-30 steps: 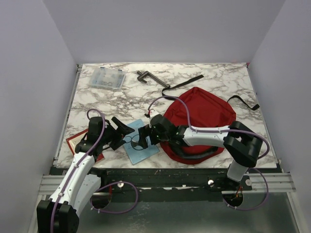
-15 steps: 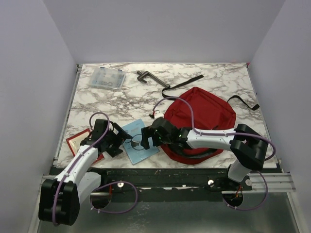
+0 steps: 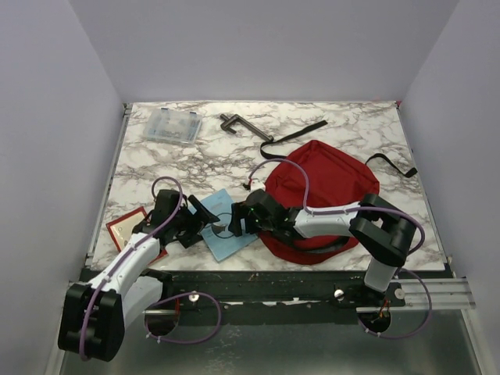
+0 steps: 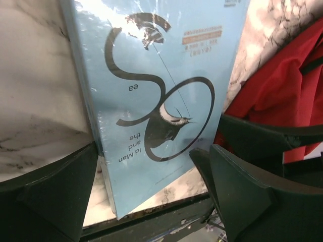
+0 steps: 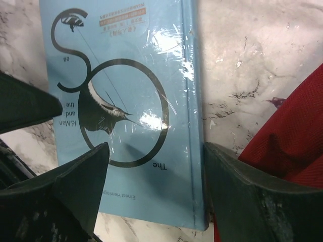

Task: Pack the student bag
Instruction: Pick up the book from the center of the board.

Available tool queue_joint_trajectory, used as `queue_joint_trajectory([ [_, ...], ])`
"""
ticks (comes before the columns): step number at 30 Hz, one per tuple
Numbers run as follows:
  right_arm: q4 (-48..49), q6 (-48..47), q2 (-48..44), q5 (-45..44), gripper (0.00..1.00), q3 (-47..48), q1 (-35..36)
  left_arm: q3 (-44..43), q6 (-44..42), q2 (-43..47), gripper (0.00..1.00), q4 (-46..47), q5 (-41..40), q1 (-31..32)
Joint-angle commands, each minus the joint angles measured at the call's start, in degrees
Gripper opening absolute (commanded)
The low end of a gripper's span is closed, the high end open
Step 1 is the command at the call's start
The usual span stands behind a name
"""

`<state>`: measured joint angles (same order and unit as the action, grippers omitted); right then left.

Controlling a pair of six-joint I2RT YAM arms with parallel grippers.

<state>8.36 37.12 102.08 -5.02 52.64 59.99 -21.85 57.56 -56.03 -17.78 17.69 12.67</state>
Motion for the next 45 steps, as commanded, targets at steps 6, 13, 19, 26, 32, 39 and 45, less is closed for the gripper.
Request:
queue_joint_trajectory([
  [6,17.0,8.4,-0.5,16.7,0.81,-9.3,-1.3,-10.2,7.2,8.8,0.91,-0.7,5.0,8.0],
  [13,22.7,10.9,-1.8,19.1,0.82,-11.9,-2.1,-13.4,10.7,8.0,0.91,-3.7,-0.9,10.0],
  [19,26.1,11.0,-2.1,20.3,0.82,-13.6,-2.8,-19.1,8.8,2.1,0.87,-4.6,-1.7,12.8],
  [26,22.7,8.5,-4.5,18.4,0.82,-13.5,-3.0,-16.2,5.8,1.6,0.68,-9.6,-8.2,13.6],
  [32,22.7,7.2,-3.9,20.1,0.82,-13.0,-3.0,-13.3,4.5,3.8,0.45,-8.8,-13.2,13.7],
  [39,15.0,2.1,-7.1,18.0,0.84,-11.0,-3.0,-13.0,1.1,5.7,0.08,-6.9,-15.1,13.6],
  [45,-0.4,-5.0,-16.1,13.1,0.95,-6.8,-2.9,-16.9,-8.7,5.7,0.0,-5.4,-9.8,12.9],
])
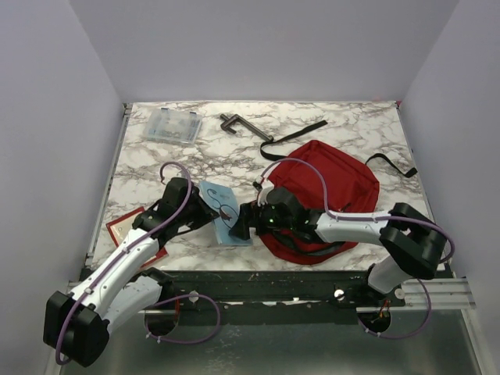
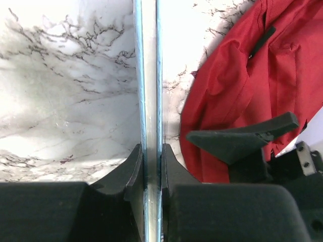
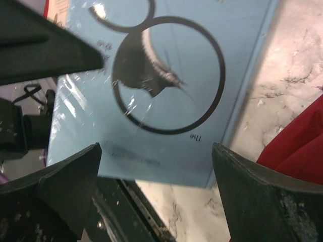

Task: Pack the student bag
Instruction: Pick up the book from the center of the board.

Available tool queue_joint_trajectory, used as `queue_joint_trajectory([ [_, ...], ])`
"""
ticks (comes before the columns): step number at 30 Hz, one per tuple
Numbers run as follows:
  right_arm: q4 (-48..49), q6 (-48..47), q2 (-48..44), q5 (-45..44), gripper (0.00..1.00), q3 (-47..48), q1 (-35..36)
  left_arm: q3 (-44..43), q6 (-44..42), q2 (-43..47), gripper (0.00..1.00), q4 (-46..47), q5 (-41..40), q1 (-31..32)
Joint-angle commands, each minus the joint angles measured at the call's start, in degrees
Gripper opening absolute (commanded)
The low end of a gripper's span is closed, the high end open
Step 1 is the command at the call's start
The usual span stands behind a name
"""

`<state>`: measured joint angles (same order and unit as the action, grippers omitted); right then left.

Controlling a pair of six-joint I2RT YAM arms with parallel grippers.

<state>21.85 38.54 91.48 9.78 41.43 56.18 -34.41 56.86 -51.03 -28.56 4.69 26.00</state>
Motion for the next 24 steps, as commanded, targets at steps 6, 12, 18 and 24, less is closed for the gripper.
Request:
queue_joint_trajectory([
  [6,-26.4,-4.7,-16.3,-4.7,1.0,9.9,0.4,-10.1,-21.5,4.0,0.0,5.8,10.9,-2.8],
  [12,-31.6,-4.0,-24.1,7.6,1.0,11.2,-11.2,-16.5,-29.8,6.7,0.0,11.8,29.9,-3.2],
  [18,-32.2,-3.1,-31.3,21.5,1.0,11.1,-21.6,-14.9,-20.6,5.0,0.0,26.8,49.8,-3.4],
  [24,-11.9,11.8,-36.2,43.3,0.95,4.5,-27.4,-14.6,-12.9,1.3,0.0,35.5,59.2,-3.4],
])
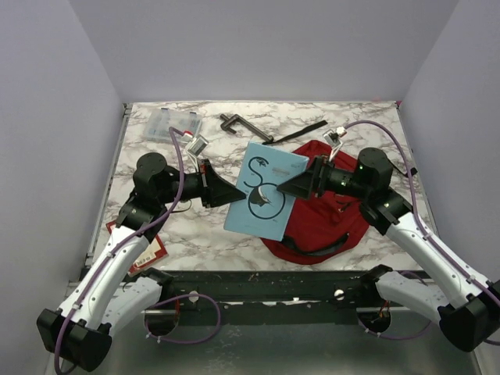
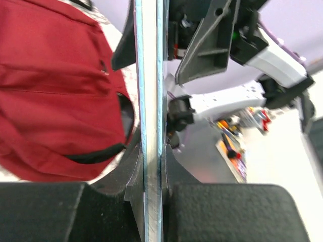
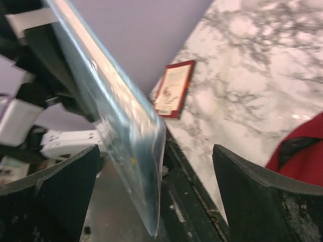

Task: Pack the student bag
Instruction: Pick up the book from the center of the board.

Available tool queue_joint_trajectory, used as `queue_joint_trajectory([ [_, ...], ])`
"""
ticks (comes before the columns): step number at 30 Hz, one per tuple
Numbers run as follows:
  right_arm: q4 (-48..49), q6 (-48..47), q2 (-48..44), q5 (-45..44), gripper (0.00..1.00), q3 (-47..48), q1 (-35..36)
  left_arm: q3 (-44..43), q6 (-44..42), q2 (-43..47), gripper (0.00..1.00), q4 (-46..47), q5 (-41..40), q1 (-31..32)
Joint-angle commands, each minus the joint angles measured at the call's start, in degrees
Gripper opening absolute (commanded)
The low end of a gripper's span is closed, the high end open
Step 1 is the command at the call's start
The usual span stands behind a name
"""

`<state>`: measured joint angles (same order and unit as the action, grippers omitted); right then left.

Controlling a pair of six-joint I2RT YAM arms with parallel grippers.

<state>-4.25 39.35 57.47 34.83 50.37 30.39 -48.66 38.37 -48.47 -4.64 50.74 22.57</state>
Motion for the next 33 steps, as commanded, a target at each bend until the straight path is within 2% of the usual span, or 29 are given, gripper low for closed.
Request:
queue_joint_trajectory([
  [1,17.4,13.5,-2.5,20.3,0.9,-5.4,-1.6,-0.7,5.7,-1.8,0.0,11.7,14.1,0.0],
  [2,20.4,16.0,-2.8,21.1,0.87,-6.2,-1.6,-1.1,6.5,-2.8,0.0,11.7,15.0,0.0],
  [7,23.0,19.7,-5.0,21.3,0.59,-7.2,-1.6,-2.9,9.2,-6.4,0.0,11.7,17.9,-0.4],
  [9,23.8,21.4,-6.1,18.2,0.41,-7.8,-1.6,-3.3,10.9,-7.0,0.0,11.6,16.2,-0.7],
  [10,23.3,22.0,-6.5,15.5,0.23,-7.6,-1.6,-3.3,11.7,-7.0,0.15,11.4,15.2,-1.1],
  [12,21.2,23.3,-7.3,10.2,0.01,-7.6,-1.6,-2.2,13.5,-6.1,0.48,11.3,11.4,-2.3],
  [14,20.6,24.6,-8.6,4.4,0.01,-8.7,-1.6,-0.7,14.6,-4.0,0.67,9.9,6.8,-4.3],
  [17,16.9,25.7,-10.8,-5.3,0.01,-9.2,-1.6,1.8,16.5,0.0,0.85,5.0,-1.7,-7.9],
  [19,19.0,28.4,-12.7,-9.9,0.01,-11.4,-1.6,4.4,18.4,3.5,0.91,0.9,-8.3,-8.9],
  [21,25.5,33.3,-14.1,-13.6,0.01,-15.7,-1.6,8.5,22.8,6.8,0.98,0.8,-13.1,-8.9],
  [24,37.5,40.4,-14.0,-16.2,0.01,-20.6,-1.6,13.1,28.6,10.0,0.98,6.1,-13.3,-8.2],
  [26,46.6,43.4,-11.8,-16.3,0.01,-23.4,-1.6,15.6,31.5,10.6,0.98,11.4,-14.8,-5.0],
  [30,56.1,46.9,-7.5,-16.4,0.0,-25.1,-1.6,17.1,36.0,7.0,0.98,19.9,-17.6,2.8],
  [33,59.1,47.9,-6.7,-18.1,0.01,-26.4,-1.5,16.9,37.2,3.6,0.87,21.9,-20.1,6.5],
])
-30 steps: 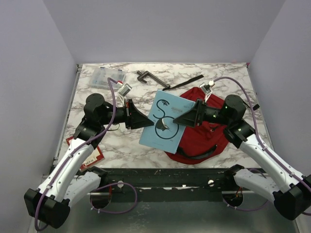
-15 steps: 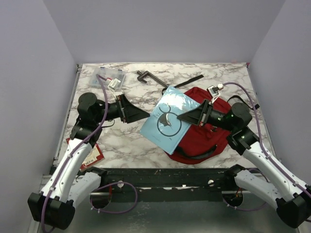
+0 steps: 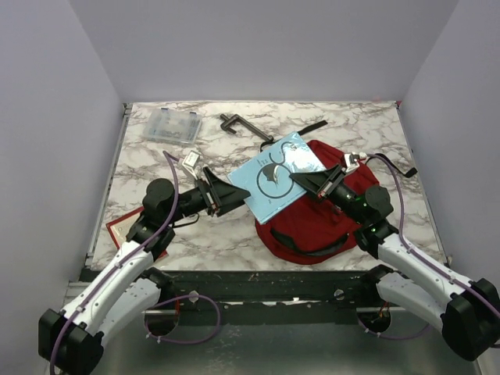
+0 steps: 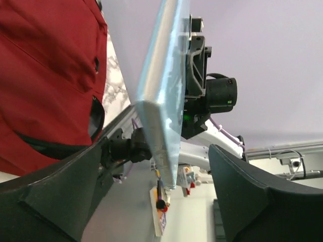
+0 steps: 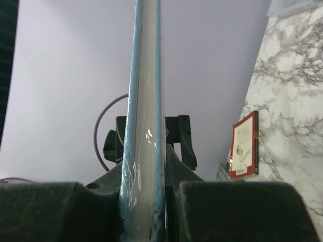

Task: Pack the student bag
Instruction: Pick up the book from the center of the board.

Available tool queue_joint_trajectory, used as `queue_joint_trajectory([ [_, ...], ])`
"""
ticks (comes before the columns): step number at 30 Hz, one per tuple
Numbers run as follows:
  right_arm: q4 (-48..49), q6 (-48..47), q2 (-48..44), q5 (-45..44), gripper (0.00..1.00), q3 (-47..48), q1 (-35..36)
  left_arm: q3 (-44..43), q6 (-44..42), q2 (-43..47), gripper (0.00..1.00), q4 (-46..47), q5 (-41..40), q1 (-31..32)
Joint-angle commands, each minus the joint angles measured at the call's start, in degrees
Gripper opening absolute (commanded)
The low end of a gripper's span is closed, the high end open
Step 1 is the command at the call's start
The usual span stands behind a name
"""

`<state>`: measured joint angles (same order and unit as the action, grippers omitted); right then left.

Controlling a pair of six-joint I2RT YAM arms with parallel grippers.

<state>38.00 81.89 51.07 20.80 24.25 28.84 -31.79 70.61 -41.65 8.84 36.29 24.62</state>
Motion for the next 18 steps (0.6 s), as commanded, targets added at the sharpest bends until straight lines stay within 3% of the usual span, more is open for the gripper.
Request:
queue_joint_trajectory([
  [1,16.7,5.4,-0.4,-4.6,0.01,-0.5,0.1,0.1,6.0,-4.2,0.8,10.0,-6.5,5.5],
  [6,15.4,4.1,-3.4,-8.5,0.01,-3.5,0.6,-0.3,7.9,-8.7,0.55,17.3,-11.3,10.9],
  [10,13.3,3.3,-5.0,-10.1,0.01,-5.1,0.8,-3.8,7.3,-13.9,0.5,19.9,-10.9,13.7],
  [13,14.2,3.7,-4.5,-9.9,0.01,-6.3,0.8,-5.6,7.2,-17.5,0.4,21.7,-9.9,15.0],
  [15,15.2,4.1,-4.0,-9.6,0.01,-7.2,0.9,-6.0,7.1,-19.1,0.25,23.7,-8.9,15.2],
  [17,12.4,2.6,-4.0,-8.2,0.01,-6.9,0.8,-5.9,4.5,-18.9,0.04,24.0,-9.2,14.8],
  [18,8.6,0.6,-4.2,-7.2,0.01,-6.4,0.9,-5.9,2.1,-17.8,0.0,23.5,-9.6,14.7],
])
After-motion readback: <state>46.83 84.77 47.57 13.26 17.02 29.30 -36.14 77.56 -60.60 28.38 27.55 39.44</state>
